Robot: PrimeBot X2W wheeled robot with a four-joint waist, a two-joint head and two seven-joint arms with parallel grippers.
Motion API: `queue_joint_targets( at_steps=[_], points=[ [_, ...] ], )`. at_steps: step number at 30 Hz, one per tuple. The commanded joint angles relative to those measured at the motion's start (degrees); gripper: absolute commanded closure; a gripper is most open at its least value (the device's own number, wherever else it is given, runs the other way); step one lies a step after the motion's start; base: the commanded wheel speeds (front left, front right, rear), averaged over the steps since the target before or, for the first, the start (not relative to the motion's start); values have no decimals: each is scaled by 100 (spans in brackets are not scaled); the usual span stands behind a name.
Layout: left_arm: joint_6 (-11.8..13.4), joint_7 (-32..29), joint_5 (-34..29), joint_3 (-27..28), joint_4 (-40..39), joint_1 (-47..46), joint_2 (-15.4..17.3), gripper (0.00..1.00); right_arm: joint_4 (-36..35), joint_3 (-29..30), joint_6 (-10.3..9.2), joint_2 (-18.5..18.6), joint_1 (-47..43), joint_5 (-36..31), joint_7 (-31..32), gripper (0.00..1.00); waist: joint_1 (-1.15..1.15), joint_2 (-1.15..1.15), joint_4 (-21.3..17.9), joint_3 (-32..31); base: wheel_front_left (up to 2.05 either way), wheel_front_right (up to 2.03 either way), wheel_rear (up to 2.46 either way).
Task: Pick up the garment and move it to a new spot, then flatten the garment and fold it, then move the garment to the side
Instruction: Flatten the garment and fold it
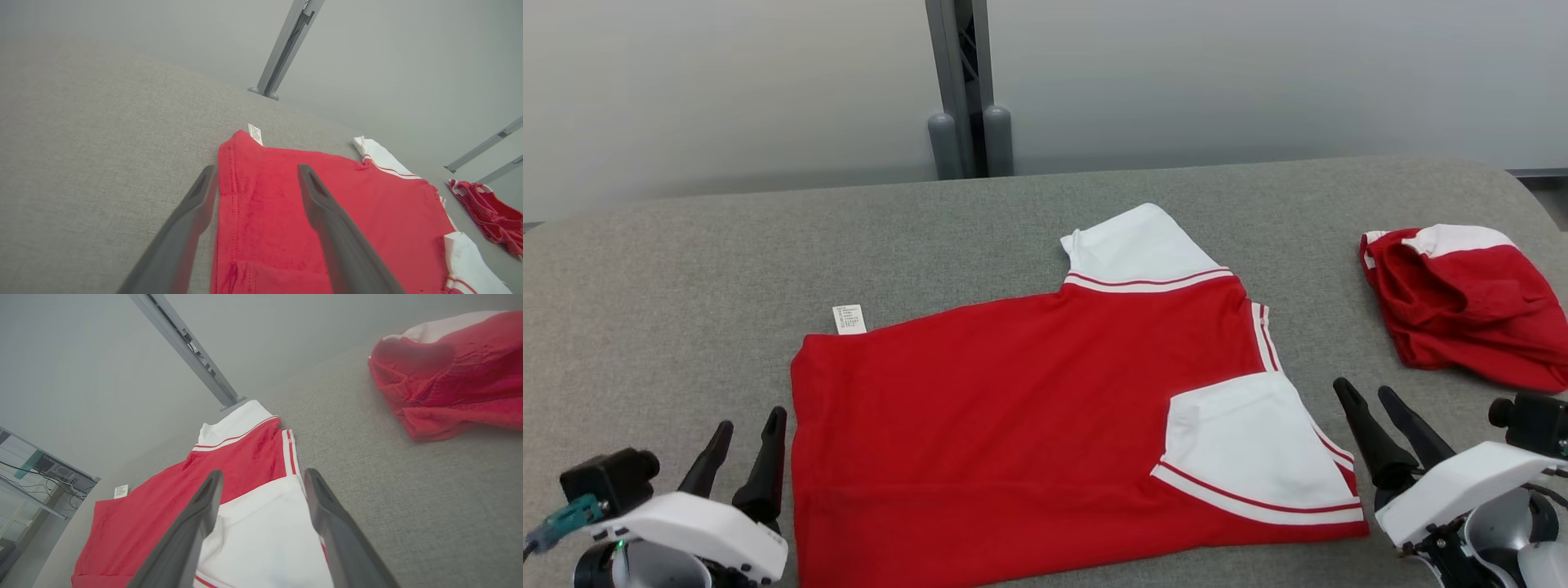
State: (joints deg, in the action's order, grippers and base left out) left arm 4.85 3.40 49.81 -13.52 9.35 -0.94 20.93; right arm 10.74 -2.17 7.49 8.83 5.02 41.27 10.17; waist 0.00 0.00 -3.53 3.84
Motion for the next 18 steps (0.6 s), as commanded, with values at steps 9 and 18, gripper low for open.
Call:
queue_joint_targets(
  at_steps=[9, 18],
  points=[
    [64, -509, -545, -432, 1103, -1464, 173, 0, -419, -286, 1, 176, 409, 76, 153, 0, 0, 0, 33, 589, 0, 0, 0],
    [-84, -552, -922, -734, 2363, -2518, 173, 0, -621, -528, 1, 306, 659, 221, 159, 0, 0, 0, -66, 964, 0, 0, 0]
  ],
)
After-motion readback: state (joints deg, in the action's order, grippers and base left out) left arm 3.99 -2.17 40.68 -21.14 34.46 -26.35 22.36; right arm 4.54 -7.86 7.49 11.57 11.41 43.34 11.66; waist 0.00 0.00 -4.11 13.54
